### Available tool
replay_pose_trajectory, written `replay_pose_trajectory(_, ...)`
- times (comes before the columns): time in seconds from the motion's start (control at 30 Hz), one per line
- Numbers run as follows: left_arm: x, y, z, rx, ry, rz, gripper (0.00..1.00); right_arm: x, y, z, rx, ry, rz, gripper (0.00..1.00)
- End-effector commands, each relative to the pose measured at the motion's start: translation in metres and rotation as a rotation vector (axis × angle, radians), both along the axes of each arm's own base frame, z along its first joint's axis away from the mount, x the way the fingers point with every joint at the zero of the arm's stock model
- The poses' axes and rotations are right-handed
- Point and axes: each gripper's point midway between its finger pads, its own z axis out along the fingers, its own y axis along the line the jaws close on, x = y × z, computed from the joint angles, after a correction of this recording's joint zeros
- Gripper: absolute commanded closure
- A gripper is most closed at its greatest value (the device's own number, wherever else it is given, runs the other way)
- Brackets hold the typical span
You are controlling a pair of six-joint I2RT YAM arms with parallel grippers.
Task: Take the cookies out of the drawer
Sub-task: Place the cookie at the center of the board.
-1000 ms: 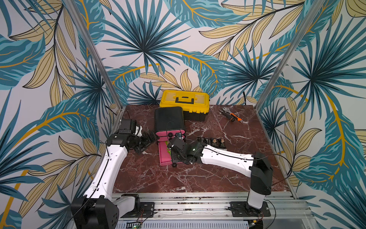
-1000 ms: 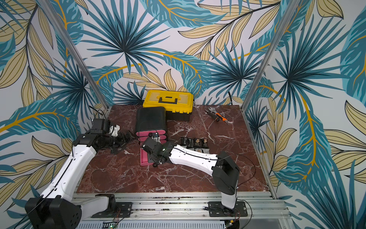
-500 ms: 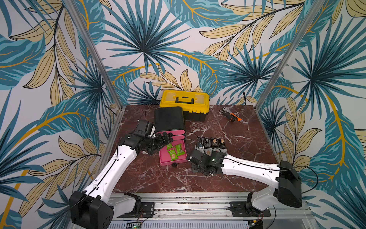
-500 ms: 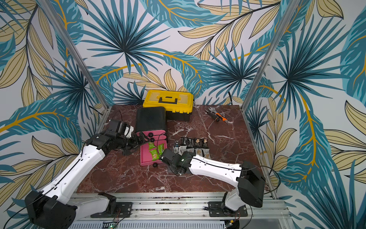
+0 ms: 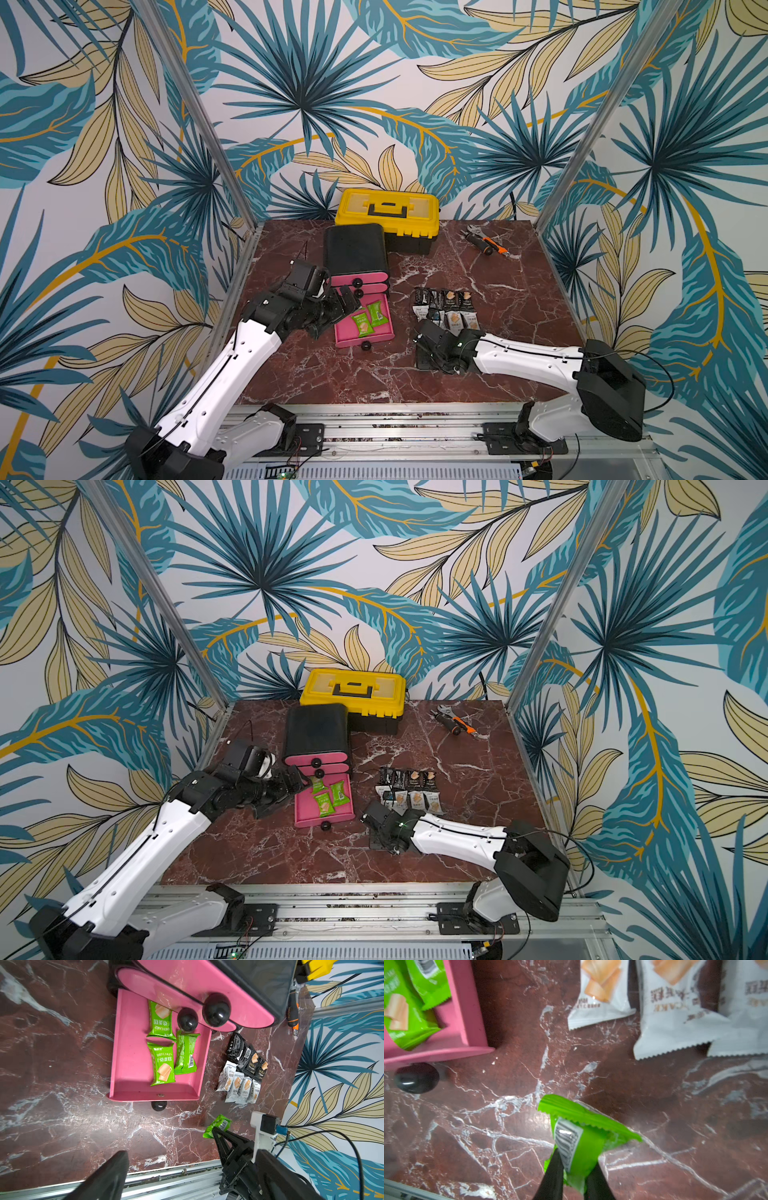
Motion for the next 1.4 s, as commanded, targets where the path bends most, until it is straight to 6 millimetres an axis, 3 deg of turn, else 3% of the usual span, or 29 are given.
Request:
replay_pose_trajectory(0.0, -0.015, 0.012, -0.013, 0.041, 0.044, 0.037, 0.0, 0.005, 0.008, -0.009, 0.032, 0.001, 0.03, 1.0)
replay_pose_trajectory(0.23, -0.015, 0.012, -0.007, 0.045, 0.036, 0.029, 0.0, 0.015, -0.006, -0.021, -0.037, -0.002, 0.001, 0.98)
replay_pose_trajectory(0.5, -0.008, 0.009, -0.006, 0.04, 0.04, 0.037, 0.0, 0.016, -0.016, -0.021, -0.079, 0.003, 0.004, 0.96)
replay_pose_trajectory(0.6, -0.006, 0.007, -0.01, 0.033, 0.046, 0.04, 0.0, 0.014, -0.019, -0.022, -0.084, 0.005, 0.008, 0.84)
replay_pose_trajectory(0.67, -0.005, 0.008, -0.011, 0.037, 0.046, 0.045, 0.0, 0.015, -0.018, -0.018, -0.077, 0.0, 0.019, 0.62)
replay_pose_trajectory(0.7, -0.005, 0.009, -0.011, 0.041, 0.045, 0.049, 0.0, 0.014, -0.018, -0.016, -0.079, -0.003, 0.019, 0.57)
replay_pose_trajectory(0.87, -0.002, 0.025, -0.001, 0.123, -0.012, 0.076, 0.0, 0.019, -0.023, 0.013, -0.069, -0.059, 0.004, 0.48)
replay_pose_trajectory(1.07, 0.016, 0.034, 0.019, 0.211, -0.094, 0.009, 0.0, 0.03, -0.014, 0.069, 0.02, -0.149, -0.009, 0.42)
replay_pose_trajectory(1.23, 0.042, 0.038, 0.016, 0.185, -0.066, -0.01, 0.0, 0.045, 0.018, 0.108, 0.139, -0.206, 0.016, 0.41)
replay_pose_trajectory(1.37, 0.069, 0.034, 0.026, 0.071, -0.094, 0.01, 0.0, 0.054, 0.047, 0.117, 0.162, -0.188, 0.006, 0.41)
